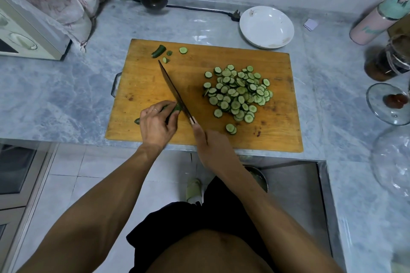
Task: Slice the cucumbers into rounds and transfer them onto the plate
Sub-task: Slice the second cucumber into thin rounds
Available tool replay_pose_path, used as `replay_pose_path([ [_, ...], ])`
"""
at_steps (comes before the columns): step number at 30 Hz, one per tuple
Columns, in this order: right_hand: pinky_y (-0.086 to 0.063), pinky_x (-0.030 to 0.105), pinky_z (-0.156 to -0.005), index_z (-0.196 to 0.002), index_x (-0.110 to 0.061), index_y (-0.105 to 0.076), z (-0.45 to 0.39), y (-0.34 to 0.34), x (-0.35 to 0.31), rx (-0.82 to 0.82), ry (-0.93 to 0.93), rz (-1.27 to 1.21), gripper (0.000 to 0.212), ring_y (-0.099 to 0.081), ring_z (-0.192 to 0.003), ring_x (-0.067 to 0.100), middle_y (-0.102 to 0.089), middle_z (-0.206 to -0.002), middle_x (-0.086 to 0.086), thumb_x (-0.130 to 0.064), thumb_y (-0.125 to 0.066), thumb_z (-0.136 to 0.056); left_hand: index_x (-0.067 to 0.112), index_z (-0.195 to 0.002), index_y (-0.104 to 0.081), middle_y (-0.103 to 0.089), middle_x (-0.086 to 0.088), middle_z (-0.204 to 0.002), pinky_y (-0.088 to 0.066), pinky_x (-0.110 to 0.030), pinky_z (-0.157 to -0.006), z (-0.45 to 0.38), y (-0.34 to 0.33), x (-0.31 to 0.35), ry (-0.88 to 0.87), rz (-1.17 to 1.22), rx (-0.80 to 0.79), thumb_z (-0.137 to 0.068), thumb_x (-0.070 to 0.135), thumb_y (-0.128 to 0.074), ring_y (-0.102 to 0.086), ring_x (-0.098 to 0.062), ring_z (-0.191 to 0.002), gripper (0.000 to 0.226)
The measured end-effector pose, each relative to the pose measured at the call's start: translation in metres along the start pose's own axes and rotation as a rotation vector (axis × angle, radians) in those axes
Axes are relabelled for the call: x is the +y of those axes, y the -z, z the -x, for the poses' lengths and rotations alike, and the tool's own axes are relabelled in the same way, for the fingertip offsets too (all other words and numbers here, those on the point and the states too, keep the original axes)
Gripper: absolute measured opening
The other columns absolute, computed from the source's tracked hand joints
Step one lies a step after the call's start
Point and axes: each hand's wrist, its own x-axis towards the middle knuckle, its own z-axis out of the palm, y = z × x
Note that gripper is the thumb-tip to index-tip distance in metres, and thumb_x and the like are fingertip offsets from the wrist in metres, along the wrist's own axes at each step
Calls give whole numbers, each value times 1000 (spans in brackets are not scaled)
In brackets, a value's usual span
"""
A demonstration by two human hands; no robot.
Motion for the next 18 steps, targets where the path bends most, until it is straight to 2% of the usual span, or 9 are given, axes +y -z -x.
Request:
replay_pose_path([
  [6,-31,33,-61,-62,-9,-50,3,0,3,-11,-28,-4,65,-49,-60,21,-52,-60,6,-48,-21,-105,17,-110,-74,-71,2,-110,-40,-35,-82,0,2,1,5,26,8,-91,26,-67,-64,-21,-98,22],
  [12,-28,36,-55,-61,-10,-48,8,5,4,-18,-24,-44,65,-48,-58,14,-50,-59,5,-50,-22,-105,17,-109,-74,-72,2,-110,-41,-36,-83,-1,1,1,6,25,7,-91,28,-66,-64,-20,-98,22],
  [16,-32,26,-52,-67,-5,-54,8,8,1,-39,-26,-49,68,-48,-58,15,-54,-62,8,-50,-21,-104,16,-108,-74,-72,1,-110,-41,-35,-82,-1,2,2,6,20,14,-91,26,-66,-64,-22,-97,22],
  [18,-32,33,-53,-65,-7,-53,7,8,-1,-47,-24,-36,67,-49,-59,14,-54,-62,6,-50,-20,-105,15,-109,-74,-72,0,-110,-41,-36,-82,-1,2,3,5,18,17,-91,25,-66,-65,-22,-97,22],
])
